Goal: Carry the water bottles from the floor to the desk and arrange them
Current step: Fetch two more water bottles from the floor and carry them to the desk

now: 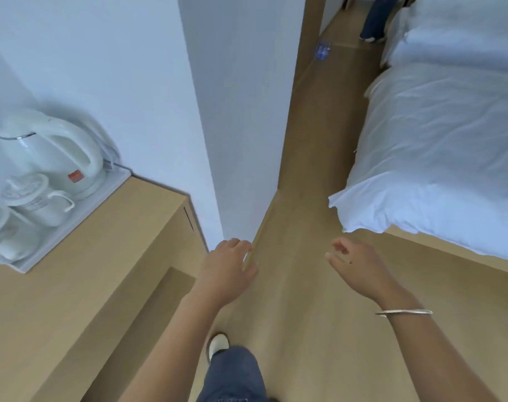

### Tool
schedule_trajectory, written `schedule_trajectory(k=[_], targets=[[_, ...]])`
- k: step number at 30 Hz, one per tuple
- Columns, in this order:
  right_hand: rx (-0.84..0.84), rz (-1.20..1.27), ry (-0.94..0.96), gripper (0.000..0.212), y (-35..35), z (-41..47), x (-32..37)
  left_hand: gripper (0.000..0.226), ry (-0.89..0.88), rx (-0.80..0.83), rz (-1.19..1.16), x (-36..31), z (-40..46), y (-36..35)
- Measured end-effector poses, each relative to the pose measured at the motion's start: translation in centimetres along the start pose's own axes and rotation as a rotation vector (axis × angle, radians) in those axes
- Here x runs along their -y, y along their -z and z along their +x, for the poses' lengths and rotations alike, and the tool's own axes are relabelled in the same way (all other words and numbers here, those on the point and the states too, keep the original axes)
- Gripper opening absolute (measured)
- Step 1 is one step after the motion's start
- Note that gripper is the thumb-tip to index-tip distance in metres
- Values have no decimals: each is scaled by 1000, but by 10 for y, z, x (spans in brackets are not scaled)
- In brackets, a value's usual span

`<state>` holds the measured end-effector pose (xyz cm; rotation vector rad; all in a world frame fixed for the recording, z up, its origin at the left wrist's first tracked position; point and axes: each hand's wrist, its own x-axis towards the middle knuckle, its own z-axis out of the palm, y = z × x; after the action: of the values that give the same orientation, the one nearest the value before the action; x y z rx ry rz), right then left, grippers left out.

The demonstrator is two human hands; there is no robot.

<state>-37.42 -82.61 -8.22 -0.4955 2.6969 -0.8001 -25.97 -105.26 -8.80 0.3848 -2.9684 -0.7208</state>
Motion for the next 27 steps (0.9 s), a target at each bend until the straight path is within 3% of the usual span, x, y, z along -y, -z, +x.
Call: schedule_trajectory(k=[9, 21, 27], targets=[[-54, 86, -120, 28, 28, 57, -36, 31, -125, 106, -3, -42, 131, -18], [-106, -44, -166, 32, 88, 239, -22, 26, -236, 233, -32, -60, 358, -5], [-126, -44, -231, 32, 99, 295, -33, 28, -267, 278, 19, -49, 429, -6]])
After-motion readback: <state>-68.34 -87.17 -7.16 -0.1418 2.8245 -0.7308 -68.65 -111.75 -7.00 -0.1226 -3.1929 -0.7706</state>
